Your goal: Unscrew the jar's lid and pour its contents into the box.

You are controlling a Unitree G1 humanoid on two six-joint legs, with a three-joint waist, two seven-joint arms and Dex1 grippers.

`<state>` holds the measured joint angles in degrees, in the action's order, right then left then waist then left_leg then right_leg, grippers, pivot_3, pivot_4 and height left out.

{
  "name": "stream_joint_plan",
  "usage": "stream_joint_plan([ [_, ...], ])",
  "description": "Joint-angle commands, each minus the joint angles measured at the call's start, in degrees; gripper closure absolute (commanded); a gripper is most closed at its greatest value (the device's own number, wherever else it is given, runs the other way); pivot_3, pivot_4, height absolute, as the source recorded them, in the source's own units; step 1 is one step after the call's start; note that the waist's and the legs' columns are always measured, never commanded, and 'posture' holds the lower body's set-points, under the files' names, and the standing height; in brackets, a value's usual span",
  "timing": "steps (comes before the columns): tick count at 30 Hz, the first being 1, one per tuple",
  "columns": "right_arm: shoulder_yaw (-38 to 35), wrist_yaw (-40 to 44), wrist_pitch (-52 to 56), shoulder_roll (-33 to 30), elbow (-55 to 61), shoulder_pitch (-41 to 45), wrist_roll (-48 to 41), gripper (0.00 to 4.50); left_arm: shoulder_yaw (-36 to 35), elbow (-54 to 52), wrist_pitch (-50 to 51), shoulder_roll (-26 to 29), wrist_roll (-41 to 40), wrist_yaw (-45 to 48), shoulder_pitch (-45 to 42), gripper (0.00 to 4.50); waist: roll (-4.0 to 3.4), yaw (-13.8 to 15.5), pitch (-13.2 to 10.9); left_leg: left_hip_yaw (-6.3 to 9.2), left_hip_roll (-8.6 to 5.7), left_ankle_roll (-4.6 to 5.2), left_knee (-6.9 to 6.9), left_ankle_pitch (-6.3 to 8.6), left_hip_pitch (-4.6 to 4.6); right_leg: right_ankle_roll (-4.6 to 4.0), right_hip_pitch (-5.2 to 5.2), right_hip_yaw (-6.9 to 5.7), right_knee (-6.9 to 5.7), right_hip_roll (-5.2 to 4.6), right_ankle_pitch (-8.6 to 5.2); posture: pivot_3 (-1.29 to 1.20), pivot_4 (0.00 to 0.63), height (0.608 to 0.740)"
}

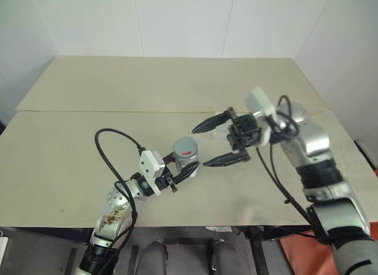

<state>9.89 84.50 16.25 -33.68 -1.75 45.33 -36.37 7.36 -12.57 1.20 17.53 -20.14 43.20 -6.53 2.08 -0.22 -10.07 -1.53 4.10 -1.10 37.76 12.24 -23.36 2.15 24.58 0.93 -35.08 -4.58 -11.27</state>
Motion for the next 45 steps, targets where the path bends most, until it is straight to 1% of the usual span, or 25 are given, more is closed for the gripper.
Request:
stream_joint_plan([
  [1, -5.6, -15.7, 5.0, 1.0, 15.6, -6.2, -0.7, 0.03, -0.5, -0.3, -1.0, -0.2, -0.2, 0.0, -1.1, 2.49, 0.00, 0.2, 0.0, 0.00, 0.00, 0.00, -0.01, 0.00, 0.00, 0.01, 0.00, 0.00, 0.00, 0.00, -0.01, 0.00, 0.150, 0.740],
  [3, -5.9, -26.8, 8.0, 3.1, 22.7, -9.7, 2.7, 0.03, -0.6, -0.1, -1.0, -0.6, -0.5, 0.0, -1.4, 2.49, -0.01, -0.1, 0.0, -0.01, 0.00, -0.01, 0.00, 0.01, 0.01, 0.14, 0.05, 0.04, -0.03, 0.00, -0.08, 0.00, 0.150, 0.740],
  [5, -4.3, -36.0, 9.9, 5.4, 29.5, -13.4, 7.1, 0.03, -0.4, 0.3, -1.1, -0.8, -0.4, 0.2, -1.8, 2.49, -0.01, -0.3, 0.0, -0.01, 0.00, -0.01, 0.01, 0.00, 0.02, 0.26, 0.10, 0.06, -0.09, 0.04, -0.15, 0.00, 0.150, 0.740],
  [8, -2.7, -45.7, 13.7, 8.6, 36.9, -17.2, 10.3, 0.03, -0.2, 0.9, -1.1, -1.3, 0.1, -0.1, -2.2, 2.49, -0.01, -0.2, 0.0, 0.03, 0.00, -0.01, 0.02, 0.00, 0.03, 0.15, 0.14, 0.08, -0.15, 0.06, -0.20, 0.00, 0.150, 0.740],
  [9, -2.2, -49.5, 16.0, 10.0, 38.8, -17.9, 11.3, 0.03, -0.2, 1.1, -1.2, -1.3, 0.3, -0.1, -2.3, 2.49, -0.01, -0.2, 0.0, 0.03, 0.00, -0.01, 0.02, 0.00, 0.01, -0.06, 0.15, 0.11, -0.15, 0.07, -0.30, 0.00, 0.150, 0.740],
  [10, -1.7, -53.1, 18.1, 11.4, 40.7, -19.0, 12.1, 0.03, -0.2, 1.4, -1.4, -1.6, 0.5, -0.2, -2.6, 2.49, -0.01, -0.3, 0.0, 0.03, 0.00, -0.01, 0.04, -0.01, 0.01, -0.09, 0.15, 0.12, -0.15, 0.07, -0.31, 0.00, 0.150, 0.740],
  [12, -1.4, -57.4, 21.4, 13.2, 43.0, -20.2, 12.5, 0.03, -0.2, 1.9, -1.7, -1.9, 0.9, -0.4, -2.9, 2.49, -0.01, -0.3, 0.0, 0.03, 0.00, -0.01, 0.05, -0.01, 0.01, -0.13, 0.15, 0.15, -0.14, 0.08, -0.29, 0.00, 0.150, 0.740],
  [15, -0.5, -61.3, 23.7, 15.2, 45.0, -21.6, 13.3, 0.03, -0.4, 2.5, -1.9, -2.2, 1.3, -0.4, -3.4, 2.49, -0.01, -0.4, 0.0, 0.03, 0.00, -0.01, 0.05, -0.01, 0.00, -0.13, 0.15, 0.15, -0.12, 0.08, -0.29, 0.00, 0.150, 0.740],
  [16, -0.4, -62.3, 24.2, 15.8, 45.3, -21.9, 13.4, 0.03, -0.4, 2.7, -2.0, -2.2, 1.4, -0.4, -3.6, 2.49, -0.01, -0.4, 0.0, 0.03, 0.00, -0.01, 0.05, -0.01, 0.00, -0.14, 0.15, 0.15, -0.11, 0.08, -0.29, 0.00, 0.150, 0.740],
  [20, 3.7, -63.3, 25.3, 14.9, 46.3, -22.4, 15.6, 0.03, -0.4, 2.9, -2.2, -2.7, 1.9, -1.0, -3.6, 2.49, -0.01, -0.5, 0.0, 0.03, 0.00, 0.00, 0.04, -0.01, -0.02, -0.14, 0.15, 0.16, -0.07, 0.09, -0.30, 0.00, 0.150, 0.740],
  [24, 5.9, -64.5, 26.1, 15.2, 45.1, -21.9, 17.1, 0.03, 0.2, 2.6, -2.8, -2.7, 2.7, -1.0, -2.8, 2.49, -0.01, -0.5, 0.0, 0.03, 0.00, 0.00, 0.04, -0.01, -0.02, -0.14, 0.15, 0.17, -0.07, 0.09, -0.30, 0.00, 0.150, 0.740],
  [32, 7.1, -64.8, 25.9, 15.1, 43.5, -21.7, 19.3, 0.03, 0.2, 2.2, -3.0, -2.7, 2.8, -1.3, -2.6, 2.49, 0.00, -0.5, 0.0, 0.04, 0.00, 0.00, 0.04, -0.01, -0.02, -0.15, 0.15, 0.17, -0.06, 0.09, -0.31, 0.00, 0.150, 0.740],
  [40, 6.5, -65.6, 26.8, 16.8, 43.2, -22.0, 19.5, 0.03, 0.1, 2.3, -3.1, -2.6, 2.7, -1.1, -2.7, 2.49, 0.00, -0.5, 0.0, 0.04, 0.00, 0.00, 0.04, -0.01, -0.03, -0.14, 0.17, 0.17, -0.06, 0.10, -0.31, 0.00, 0.150, 0.740],
  [43, 5.9, -65.0, 26.6, 17.1, 43.1, -22.7, 18.5, 0.60, 0.1, 2.4, -2.9, -2.7, 2.3, -0.9, -2.9, 2.49, 0.00, -0.5, 0.0, 0.04, 0.00, 0.00, 0.04, -0.01, -0.04, -0.14, 0.17, 0.17, -0.05, 0.10, -0.31, 0.00, 0.150, 0.740],
  [45, 6.3, -64.7, 26.3, 16.6, 42.9, -23.1, 19.0, 1.26, 0.0, 2.2, -2.6, -2.9, 2.0, -1.0, -3.0, 2.49, -0.01, -0.5, 0.0, 0.04, 0.00, 0.00, 0.04, -0.01, -0.04, -0.14, 0.17, 0.17, -0.05, 0.10, -0.31, 0.00, 0.150, 0.740],
])
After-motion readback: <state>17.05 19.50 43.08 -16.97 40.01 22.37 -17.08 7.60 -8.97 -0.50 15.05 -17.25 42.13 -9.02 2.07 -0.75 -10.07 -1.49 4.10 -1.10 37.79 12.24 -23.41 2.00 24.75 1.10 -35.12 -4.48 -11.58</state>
